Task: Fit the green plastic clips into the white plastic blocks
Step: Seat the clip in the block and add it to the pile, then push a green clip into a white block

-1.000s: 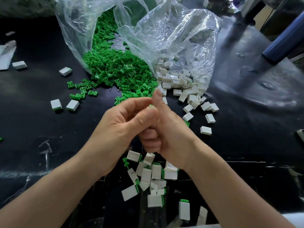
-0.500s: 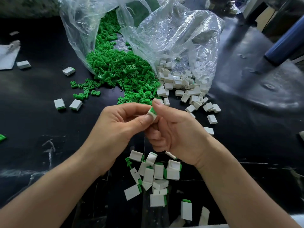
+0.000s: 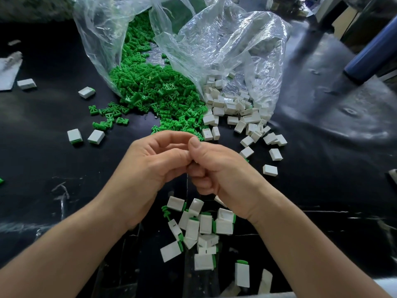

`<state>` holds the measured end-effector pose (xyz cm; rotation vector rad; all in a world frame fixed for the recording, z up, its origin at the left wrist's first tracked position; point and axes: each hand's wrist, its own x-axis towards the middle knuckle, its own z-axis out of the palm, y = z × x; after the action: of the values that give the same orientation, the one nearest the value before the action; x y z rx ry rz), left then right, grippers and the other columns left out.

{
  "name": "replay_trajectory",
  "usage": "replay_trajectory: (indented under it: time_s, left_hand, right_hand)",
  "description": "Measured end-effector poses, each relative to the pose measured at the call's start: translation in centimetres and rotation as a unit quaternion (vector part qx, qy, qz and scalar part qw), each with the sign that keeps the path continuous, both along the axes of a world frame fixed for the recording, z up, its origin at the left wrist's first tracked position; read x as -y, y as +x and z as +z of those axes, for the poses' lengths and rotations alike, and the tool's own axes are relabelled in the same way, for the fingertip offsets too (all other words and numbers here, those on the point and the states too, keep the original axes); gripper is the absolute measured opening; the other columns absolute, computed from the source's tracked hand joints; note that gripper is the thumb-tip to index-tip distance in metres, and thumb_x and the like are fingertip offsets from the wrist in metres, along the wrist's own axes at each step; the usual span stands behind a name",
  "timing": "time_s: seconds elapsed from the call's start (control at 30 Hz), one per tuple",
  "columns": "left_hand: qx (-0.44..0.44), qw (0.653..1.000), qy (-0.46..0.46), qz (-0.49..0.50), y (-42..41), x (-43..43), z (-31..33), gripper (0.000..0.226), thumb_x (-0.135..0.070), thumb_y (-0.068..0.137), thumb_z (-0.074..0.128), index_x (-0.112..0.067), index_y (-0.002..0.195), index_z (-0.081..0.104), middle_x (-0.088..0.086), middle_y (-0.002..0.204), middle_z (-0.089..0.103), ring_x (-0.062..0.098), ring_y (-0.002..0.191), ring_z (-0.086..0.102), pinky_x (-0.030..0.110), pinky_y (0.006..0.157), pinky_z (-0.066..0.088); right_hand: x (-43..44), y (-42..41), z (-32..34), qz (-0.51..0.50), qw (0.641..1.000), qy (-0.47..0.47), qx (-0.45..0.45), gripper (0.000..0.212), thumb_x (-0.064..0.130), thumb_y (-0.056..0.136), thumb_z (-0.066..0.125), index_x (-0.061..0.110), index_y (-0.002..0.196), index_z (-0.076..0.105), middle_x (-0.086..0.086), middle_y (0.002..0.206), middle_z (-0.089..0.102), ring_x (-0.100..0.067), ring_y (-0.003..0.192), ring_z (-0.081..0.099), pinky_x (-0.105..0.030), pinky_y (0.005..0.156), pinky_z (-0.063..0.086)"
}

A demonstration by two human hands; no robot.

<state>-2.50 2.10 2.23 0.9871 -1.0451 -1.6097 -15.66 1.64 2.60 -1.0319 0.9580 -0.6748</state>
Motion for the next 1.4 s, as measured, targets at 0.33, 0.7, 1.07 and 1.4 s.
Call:
replay_trajectory:
  time_s: [0.33, 0.7, 1.07, 1.4]
  left_hand:
    - [-0.018, 0.999, -0.021, -0.034, 0.4, 0.2, 0.3, 0.011, -0.01, 0.067, 0.064, -0.01, 0.071, 0.074, 0.01, 0.067, 0.07, 0.02, 0.057, 0.067, 0.024, 0.057, 0.054]
    - [0.028, 0.999, -0.016, -0.019, 0.2, 0.1, 0.3, 0.01, -0.007, 0.066, 0.056, -0.005, 0.065, 0.066, 0.032, 0.075, 0.062, 0.029, 0.052, 0.06, 0.034, 0.055, 0.055]
    - [0.034, 0.999, -0.009, -0.008, -0.2, 0.1, 0.1, 0.009, -0.007, 0.066, 0.055, -0.007, 0.064, 0.064, 0.038, 0.071, 0.052, 0.029, 0.053, 0.054, 0.037, 0.058, 0.053]
    - [0.004, 1.0, 0.016, 0.006, -0.5, -0.1, 0.3, 0.013, -0.005, 0.064, 0.053, -0.011, 0.059, 0.063, 0.048, 0.095, 0.046, 0.032, 0.067, 0.052, 0.034, 0.054, 0.054]
  right_hand:
    - [-0.4, -0.1, 1.1, 0.028, 0.995, -0.082, -0.057, 0.053, 0.054, 0.084, 0.029, 0.036, 0.043, 0.058, 0.0, 0.055, 0.028, -0.009, 0.048, 0.023, -0.022, 0.045, 0.017]
    - [0.0, -0.3, 0.1, 0.042, 0.998, -0.012, -0.041, 0.043, 0.057, 0.073, 0.038, 0.015, 0.068, 0.049, 0.009, 0.045, 0.042, -0.006, 0.042, 0.035, -0.015, 0.04, 0.029]
    - [-0.3, 0.3, 0.2, 0.0, 0.998, -0.007, -0.063, 0.043, 0.045, 0.093, 0.033, 0.015, 0.066, 0.044, 0.007, 0.048, 0.038, -0.006, 0.042, 0.032, -0.014, 0.04, 0.027]
    - [-0.4, 0.9, -0.4, -0.028, 0.997, -0.044, -0.065, 0.054, 0.036, 0.098, 0.032, 0.025, 0.048, 0.049, 0.01, 0.051, 0.031, -0.004, 0.045, 0.026, -0.014, 0.041, 0.023]
